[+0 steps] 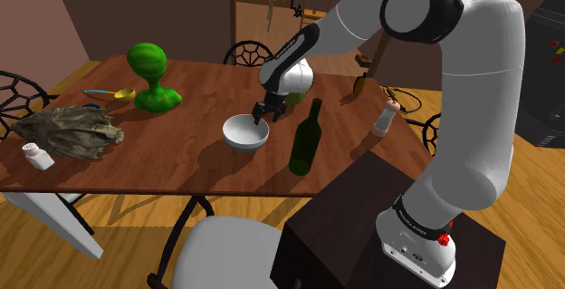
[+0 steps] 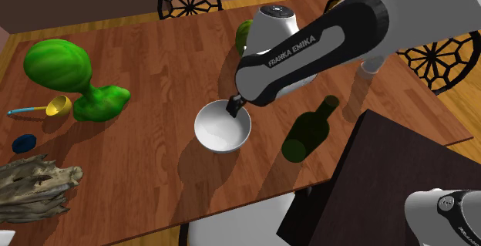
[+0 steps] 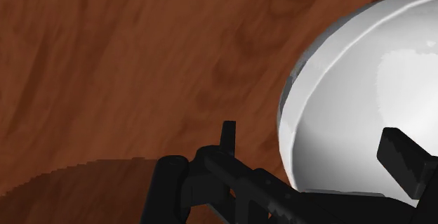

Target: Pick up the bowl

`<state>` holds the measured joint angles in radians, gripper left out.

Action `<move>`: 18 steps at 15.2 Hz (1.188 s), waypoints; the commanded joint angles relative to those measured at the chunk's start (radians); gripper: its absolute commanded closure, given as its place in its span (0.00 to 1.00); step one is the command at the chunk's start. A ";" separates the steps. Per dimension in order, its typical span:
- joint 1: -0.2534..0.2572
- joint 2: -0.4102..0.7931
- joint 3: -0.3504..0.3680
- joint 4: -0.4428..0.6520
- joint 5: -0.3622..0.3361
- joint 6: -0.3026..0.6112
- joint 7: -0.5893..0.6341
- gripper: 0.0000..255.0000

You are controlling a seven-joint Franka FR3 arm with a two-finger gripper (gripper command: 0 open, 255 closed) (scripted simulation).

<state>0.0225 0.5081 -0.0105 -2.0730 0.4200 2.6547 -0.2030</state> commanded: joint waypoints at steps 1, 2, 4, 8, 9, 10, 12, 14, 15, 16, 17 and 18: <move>-0.005 0.029 0.007 0.013 0.008 0.017 -0.010 0.00; -0.007 0.041 0.010 0.016 0.012 0.026 -0.015 0.00; -0.012 0.066 0.017 0.022 0.020 0.043 -0.024 0.00; -0.013 0.073 0.018 0.026 0.021 0.047 -0.026 1.00; -0.013 0.073 0.018 0.026 0.021 0.047 -0.026 1.00; -0.013 0.073 0.018 0.026 0.021 0.046 -0.026 1.00; -0.013 0.073 0.018 0.026 0.021 0.047 -0.026 1.00; -0.013 0.073 0.018 0.026 0.021 0.046 -0.026 1.00; -0.013 0.072 0.018 0.026 0.021 0.046 -0.026 1.00; -0.013 0.073 0.019 0.024 0.022 0.048 -0.027 1.00; -0.011 0.060 0.015 0.021 0.018 0.040 -0.022 1.00; -0.009 0.048 0.012 0.017 0.014 0.031 -0.018 1.00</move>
<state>0.0120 0.5636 0.0035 -2.0548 0.4369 2.6915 -0.2241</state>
